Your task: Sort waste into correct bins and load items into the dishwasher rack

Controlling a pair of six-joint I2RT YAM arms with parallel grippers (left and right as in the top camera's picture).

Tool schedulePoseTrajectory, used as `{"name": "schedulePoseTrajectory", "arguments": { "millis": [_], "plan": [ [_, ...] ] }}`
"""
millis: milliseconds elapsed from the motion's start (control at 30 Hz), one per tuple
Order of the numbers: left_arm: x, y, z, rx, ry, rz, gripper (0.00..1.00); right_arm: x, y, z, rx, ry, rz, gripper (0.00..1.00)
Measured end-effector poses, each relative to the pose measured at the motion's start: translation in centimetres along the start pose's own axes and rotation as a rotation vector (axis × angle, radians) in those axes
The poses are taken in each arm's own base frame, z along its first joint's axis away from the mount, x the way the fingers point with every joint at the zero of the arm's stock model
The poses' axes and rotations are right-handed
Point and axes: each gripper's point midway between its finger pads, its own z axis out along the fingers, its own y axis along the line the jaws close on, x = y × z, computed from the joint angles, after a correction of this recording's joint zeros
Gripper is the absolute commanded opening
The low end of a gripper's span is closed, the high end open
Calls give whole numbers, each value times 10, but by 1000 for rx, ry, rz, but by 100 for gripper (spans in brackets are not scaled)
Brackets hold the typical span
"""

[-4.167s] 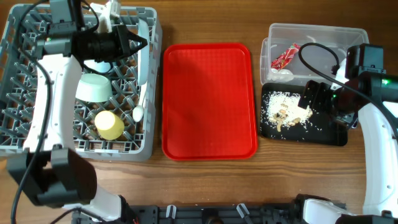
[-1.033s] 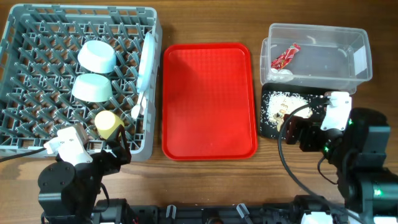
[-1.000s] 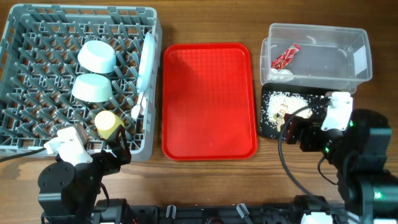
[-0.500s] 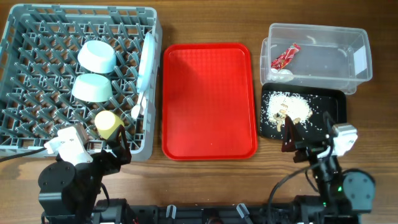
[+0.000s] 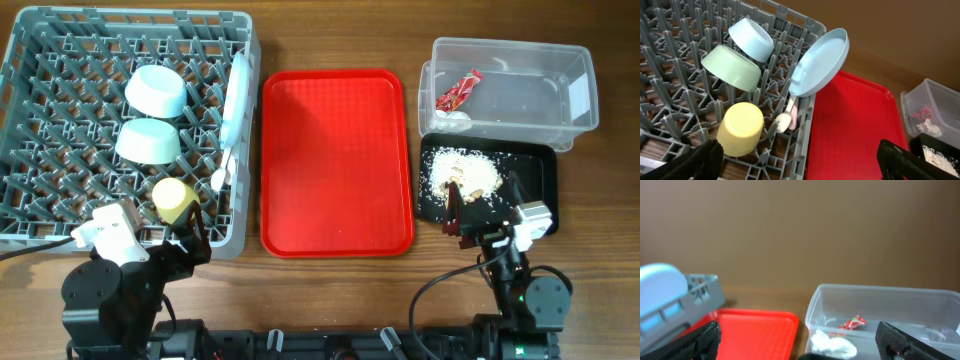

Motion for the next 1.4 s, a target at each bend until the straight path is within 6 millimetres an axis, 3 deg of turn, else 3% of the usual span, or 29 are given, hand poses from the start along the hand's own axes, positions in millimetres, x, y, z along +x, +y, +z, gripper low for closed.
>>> {"name": "schedulePoseTrajectory", "arguments": {
  "millis": [167,367,533,1400],
  "plan": [
    [0,0,0,0,0,0,100,38,0,0,-10,110,-22,100],
    [0,0,0,0,0,0,100,28,-10,0,50,72,-46,100],
    [0,0,0,0,0,0,100,38,-13,-1,73,113,-39,100],
    [0,0,0,0,0,0,100,38,-15,-1,87,113,-40,100]
  ]
}}
